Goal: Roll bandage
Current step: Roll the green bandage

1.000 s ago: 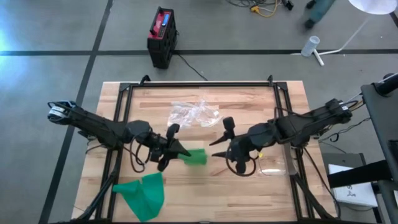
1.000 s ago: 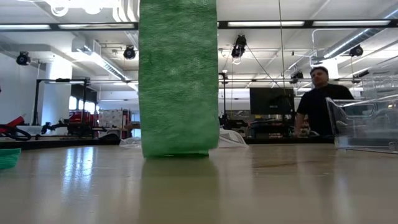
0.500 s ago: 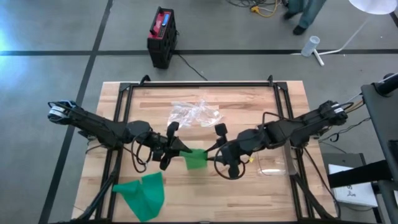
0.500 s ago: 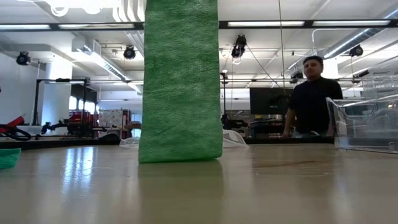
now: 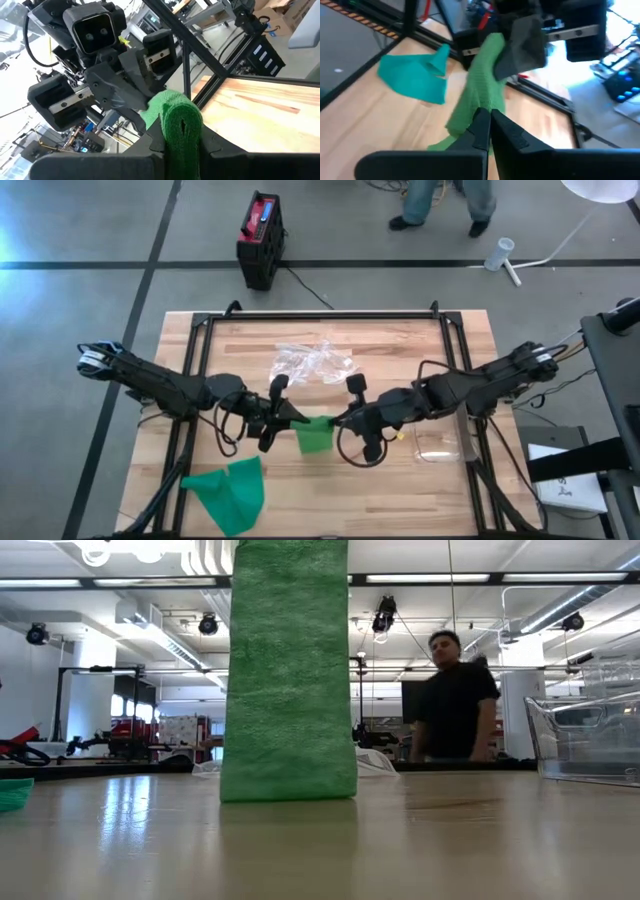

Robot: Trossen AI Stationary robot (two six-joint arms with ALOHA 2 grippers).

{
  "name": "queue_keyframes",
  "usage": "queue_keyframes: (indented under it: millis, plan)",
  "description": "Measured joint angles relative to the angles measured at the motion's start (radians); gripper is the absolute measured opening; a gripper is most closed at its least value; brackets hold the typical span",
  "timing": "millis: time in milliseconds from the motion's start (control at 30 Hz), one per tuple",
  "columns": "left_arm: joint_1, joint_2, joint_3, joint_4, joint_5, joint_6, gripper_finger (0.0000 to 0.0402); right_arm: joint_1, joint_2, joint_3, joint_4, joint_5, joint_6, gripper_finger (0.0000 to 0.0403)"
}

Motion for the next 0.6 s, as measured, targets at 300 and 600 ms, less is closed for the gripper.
queue_keyframes:
  millis: [300,600]
  plan:
    - [-0.011,0.001,0.002,0.005,0.027,0.002,0.0028,-0.003,-0.02,0.001,-0.036,0.137,0.028,0.0003]
    - [-0.011,0.001,0.002,0.02,0.021,-0.023,0.0027,0.032,-0.025,0.018,-0.04,0.113,-0.032,0.004]
